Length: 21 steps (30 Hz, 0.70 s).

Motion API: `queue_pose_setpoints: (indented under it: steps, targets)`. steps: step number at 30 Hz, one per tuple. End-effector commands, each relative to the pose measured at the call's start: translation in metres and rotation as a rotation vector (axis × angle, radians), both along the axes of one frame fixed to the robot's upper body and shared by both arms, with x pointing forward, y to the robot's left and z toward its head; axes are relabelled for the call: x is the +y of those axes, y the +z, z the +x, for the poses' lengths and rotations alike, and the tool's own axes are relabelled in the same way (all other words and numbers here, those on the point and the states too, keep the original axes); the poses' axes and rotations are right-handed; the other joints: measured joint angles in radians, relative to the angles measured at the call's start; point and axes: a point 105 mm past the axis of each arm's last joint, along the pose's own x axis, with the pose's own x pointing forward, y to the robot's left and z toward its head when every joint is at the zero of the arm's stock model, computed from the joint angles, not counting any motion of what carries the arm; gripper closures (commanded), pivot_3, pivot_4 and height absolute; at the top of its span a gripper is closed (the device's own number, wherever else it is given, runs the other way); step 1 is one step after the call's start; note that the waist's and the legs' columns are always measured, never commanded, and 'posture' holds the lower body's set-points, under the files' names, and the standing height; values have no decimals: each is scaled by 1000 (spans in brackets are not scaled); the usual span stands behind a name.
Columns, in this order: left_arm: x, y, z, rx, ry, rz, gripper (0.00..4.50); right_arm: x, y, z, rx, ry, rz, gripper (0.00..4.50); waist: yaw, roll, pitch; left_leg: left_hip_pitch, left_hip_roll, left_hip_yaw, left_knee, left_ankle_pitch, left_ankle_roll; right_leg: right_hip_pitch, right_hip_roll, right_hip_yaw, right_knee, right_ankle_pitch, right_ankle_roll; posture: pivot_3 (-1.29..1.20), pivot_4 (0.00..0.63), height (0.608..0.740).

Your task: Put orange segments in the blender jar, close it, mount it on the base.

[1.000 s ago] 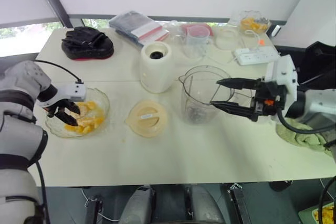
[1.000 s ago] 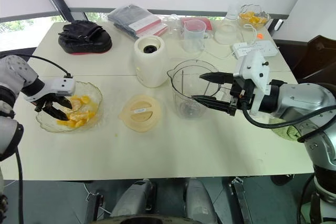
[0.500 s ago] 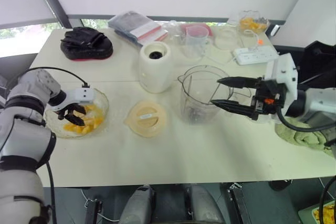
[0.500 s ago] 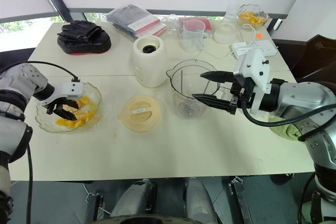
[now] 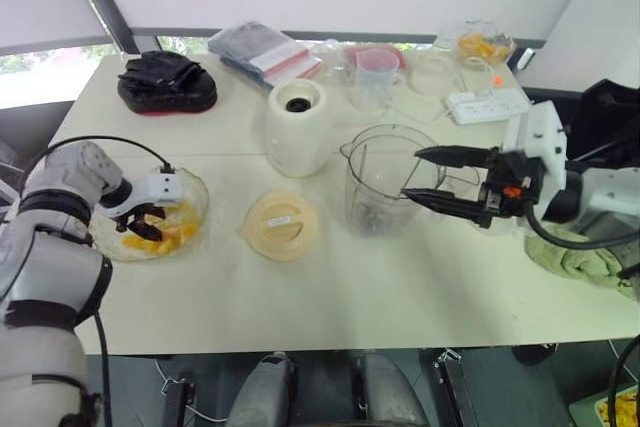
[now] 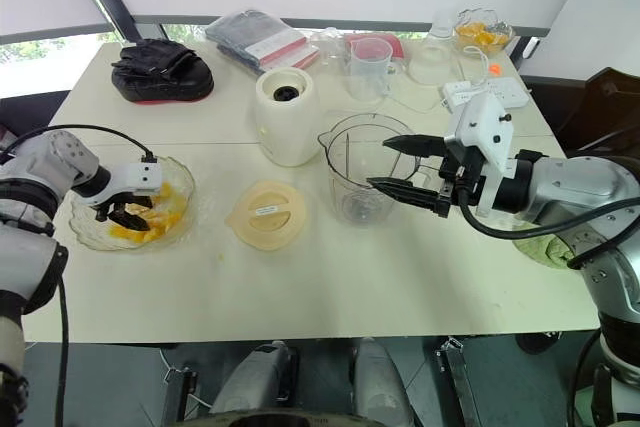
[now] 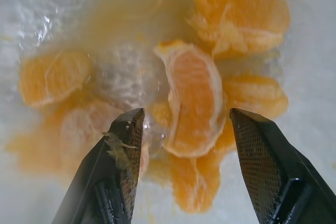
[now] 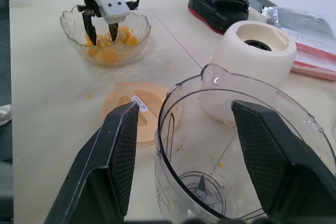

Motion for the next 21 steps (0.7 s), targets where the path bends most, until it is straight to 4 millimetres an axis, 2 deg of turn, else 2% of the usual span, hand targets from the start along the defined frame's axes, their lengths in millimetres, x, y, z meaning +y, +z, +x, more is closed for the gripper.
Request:
queue_pose_setpoints:
  steps: [1,13,16,19,20,21]
  targets:
    - [2,-1,0,-17,12,-6,1816,-1,12,-4,-66,-4,-14,1575,0,0,0,0,0,0,0,0,0,0,0,0,0,0,0,0,150,740]
    - [-3,-11,1,-9,3,4,1816,-3,13,-5,-69,-18,-17,1575,0,0,0,0,0,0,0,0,0,-1,0,0,1,0,0,0,150,740]
    - [-4,-12,1,-4,0,5,2690,-3,13,-5,-70,-20,-17,1510,0,0,0,0,0,0,0,0,-1,-1,0,0,2,0,0,0,150,740]
    - [-4,-14,0,4,-1,6,4178,-3,13,-5,-71,-22,-17,1510,0,0,-1,0,0,0,0,0,-1,-1,0,0,2,0,0,0,150,740]
    - [-3,-14,-1,3,-1,7,4452,-3,13,-5,-72,-23,-15,1510,0,0,-1,0,0,0,0,0,-1,-1,0,0,2,0,0,0,150,740]
    - [-3,-14,-1,3,1,7,4452,-3,13,-4,-72,-23,-15,1510,-1,0,-1,0,0,1,0,0,-1,-1,0,0,2,0,0,0,150,740]
